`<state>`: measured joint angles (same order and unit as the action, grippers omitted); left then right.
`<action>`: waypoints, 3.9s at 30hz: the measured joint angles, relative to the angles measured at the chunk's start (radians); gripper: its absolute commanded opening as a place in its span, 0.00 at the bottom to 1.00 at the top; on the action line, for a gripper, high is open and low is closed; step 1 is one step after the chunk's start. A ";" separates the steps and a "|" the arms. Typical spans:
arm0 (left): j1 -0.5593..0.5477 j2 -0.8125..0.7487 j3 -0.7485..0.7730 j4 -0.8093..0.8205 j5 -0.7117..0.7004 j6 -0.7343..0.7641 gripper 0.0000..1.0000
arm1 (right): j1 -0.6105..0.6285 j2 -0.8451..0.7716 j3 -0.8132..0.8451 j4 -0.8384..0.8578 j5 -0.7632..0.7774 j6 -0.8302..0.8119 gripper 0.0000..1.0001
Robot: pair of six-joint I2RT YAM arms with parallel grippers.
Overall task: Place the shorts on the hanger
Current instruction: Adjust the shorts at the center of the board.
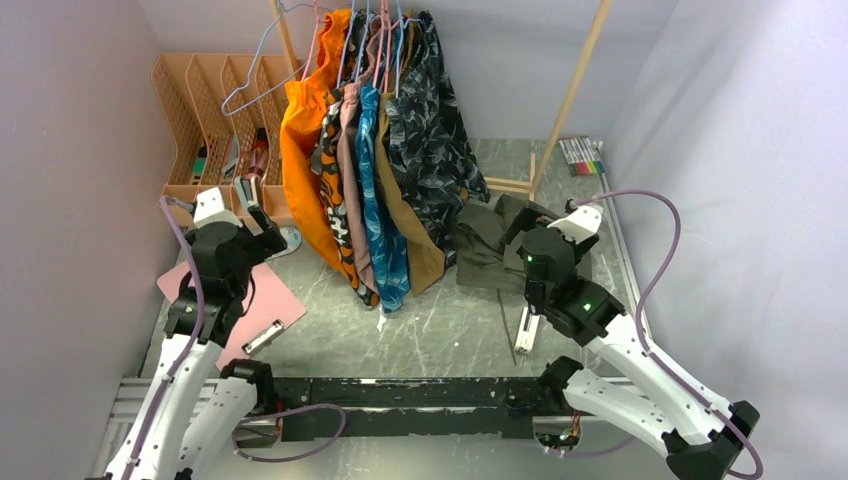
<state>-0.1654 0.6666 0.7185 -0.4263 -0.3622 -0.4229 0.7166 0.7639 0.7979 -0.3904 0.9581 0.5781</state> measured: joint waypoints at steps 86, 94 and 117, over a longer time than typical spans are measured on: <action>-0.085 -0.080 -0.027 0.076 0.031 0.070 0.89 | -0.347 0.357 0.045 -0.133 -0.634 0.039 0.00; -0.086 -0.150 -0.027 0.067 -0.051 0.068 0.90 | -0.288 0.239 0.433 -0.170 -0.739 -0.052 0.00; -0.086 -0.158 -0.027 0.039 -0.171 0.029 0.90 | -0.267 0.236 0.930 0.035 -1.233 -0.043 0.00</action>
<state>-0.2516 0.5083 0.6918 -0.3878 -0.5327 -0.3935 0.4496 1.0000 1.7275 -0.3550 -0.2745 0.5346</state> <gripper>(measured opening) 0.901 0.008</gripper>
